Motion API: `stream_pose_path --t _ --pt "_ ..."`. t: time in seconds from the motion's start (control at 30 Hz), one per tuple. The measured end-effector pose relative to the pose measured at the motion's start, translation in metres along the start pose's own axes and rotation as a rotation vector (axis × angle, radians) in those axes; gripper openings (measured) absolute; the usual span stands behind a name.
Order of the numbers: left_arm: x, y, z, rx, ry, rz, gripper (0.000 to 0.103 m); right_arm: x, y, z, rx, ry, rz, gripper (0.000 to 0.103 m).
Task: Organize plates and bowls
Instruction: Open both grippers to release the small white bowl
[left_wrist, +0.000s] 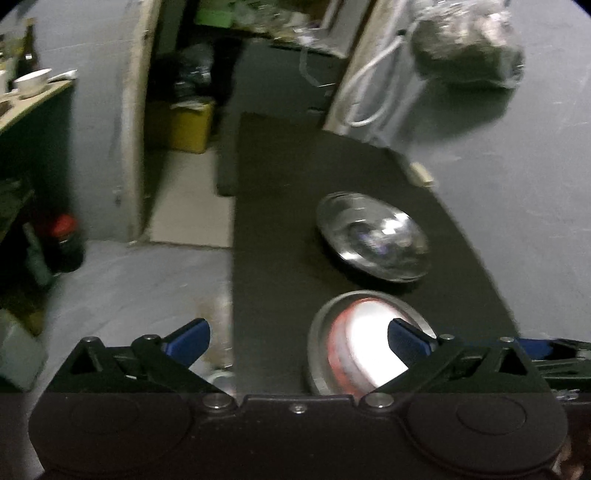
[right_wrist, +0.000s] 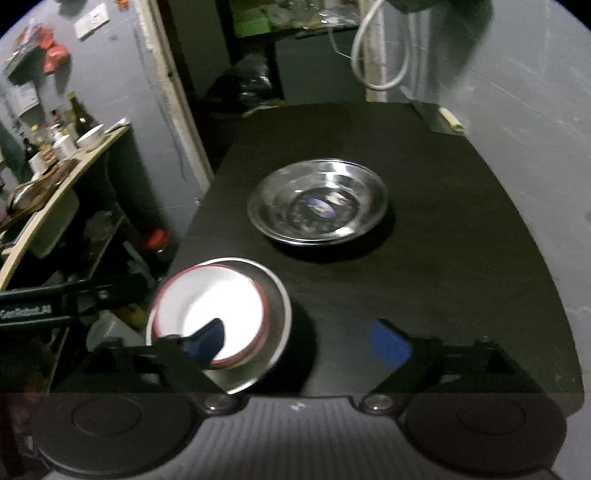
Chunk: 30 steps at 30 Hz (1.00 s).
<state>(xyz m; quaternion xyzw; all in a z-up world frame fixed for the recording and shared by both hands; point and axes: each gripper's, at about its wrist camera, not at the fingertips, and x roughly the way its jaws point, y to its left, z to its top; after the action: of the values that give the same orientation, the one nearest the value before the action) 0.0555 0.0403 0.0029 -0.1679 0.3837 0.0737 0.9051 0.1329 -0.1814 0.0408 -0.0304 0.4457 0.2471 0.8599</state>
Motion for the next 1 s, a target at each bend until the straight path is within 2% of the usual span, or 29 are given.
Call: stream_pose_path --t 0.1,0.3,0.57,0.87,1.0 --pt "0.004 0.007 -0.001 0.000 0.039 0.052 0.102 0.005 -0.006 -0.001 0.009 0.030 -0.023 0.103" --pt "0.012 0.012 -0.004 -0.003 0.097 0.073 0.102 0.018 -0.017 0.001 0.017 0.087 -0.046 0.103" --pt "0.029 -0.007 -0.007 0.106 0.155 0.155 0.102 0.037 -0.018 0.004 -0.037 0.151 -0.033 0.103" --pt "0.040 -0.020 -0.008 0.172 0.176 0.243 0.102 0.053 -0.015 0.012 -0.113 0.193 -0.011 0.103" --pt "0.043 -0.028 -0.010 0.206 0.178 0.257 0.102 0.057 -0.015 0.013 -0.145 0.204 -0.015 0.103"
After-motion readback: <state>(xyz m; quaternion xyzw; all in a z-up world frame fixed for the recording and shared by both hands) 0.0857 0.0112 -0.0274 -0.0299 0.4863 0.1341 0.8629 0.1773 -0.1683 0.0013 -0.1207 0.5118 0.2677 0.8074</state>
